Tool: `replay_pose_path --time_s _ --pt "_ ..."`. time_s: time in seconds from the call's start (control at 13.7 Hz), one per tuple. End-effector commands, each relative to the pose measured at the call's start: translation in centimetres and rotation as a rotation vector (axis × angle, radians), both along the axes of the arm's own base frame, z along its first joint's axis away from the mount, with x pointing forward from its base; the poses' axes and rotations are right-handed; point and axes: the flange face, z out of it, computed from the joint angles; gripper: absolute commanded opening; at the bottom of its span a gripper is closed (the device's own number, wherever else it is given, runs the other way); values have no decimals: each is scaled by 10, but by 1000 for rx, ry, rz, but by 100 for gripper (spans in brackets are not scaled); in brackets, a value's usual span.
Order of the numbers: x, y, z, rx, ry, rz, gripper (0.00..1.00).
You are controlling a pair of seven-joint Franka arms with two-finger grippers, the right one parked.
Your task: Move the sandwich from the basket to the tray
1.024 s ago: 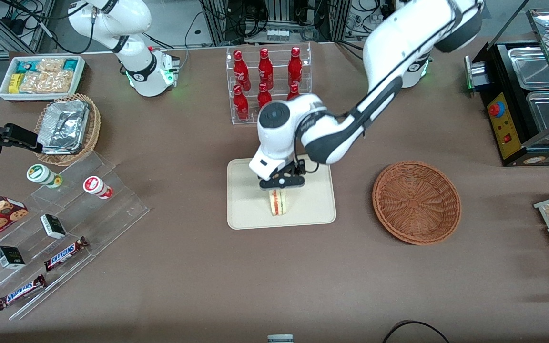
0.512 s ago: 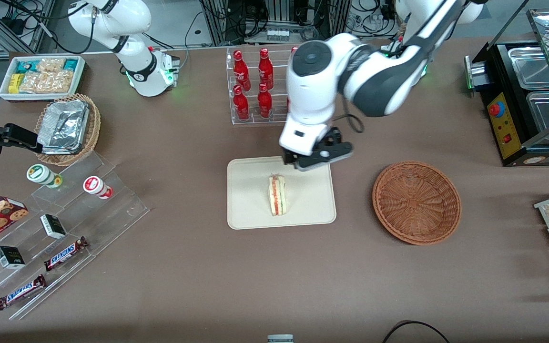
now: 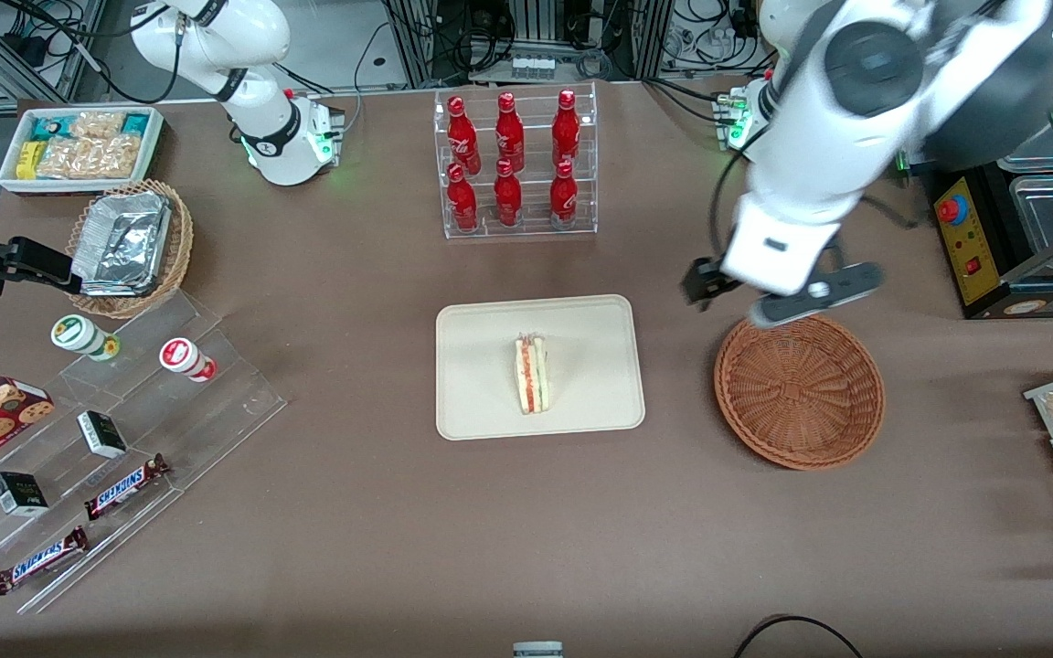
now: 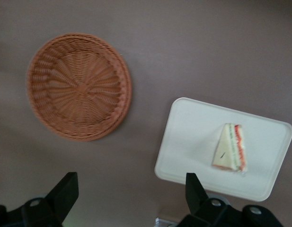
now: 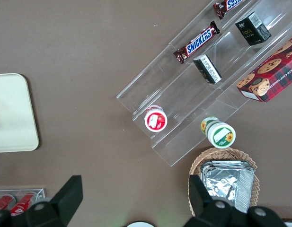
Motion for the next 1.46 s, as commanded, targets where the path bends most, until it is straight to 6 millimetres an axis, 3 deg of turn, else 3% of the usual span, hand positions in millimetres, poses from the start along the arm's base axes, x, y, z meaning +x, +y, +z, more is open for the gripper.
replay_pose_path --time_s 0.0,0.29,0.44,0.8,1.1,1.39 --pt "-11 48 20 16 37 -62 100" --pt "-15 101 30 41 74 -173 100" --pt "-20 114 37 34 71 -204 100" --pt "-35 173 55 -23 55 -245 100" --pt "-39 201 62 -42 62 -307 100" --pt "-19 203 59 -26 54 -298 100"
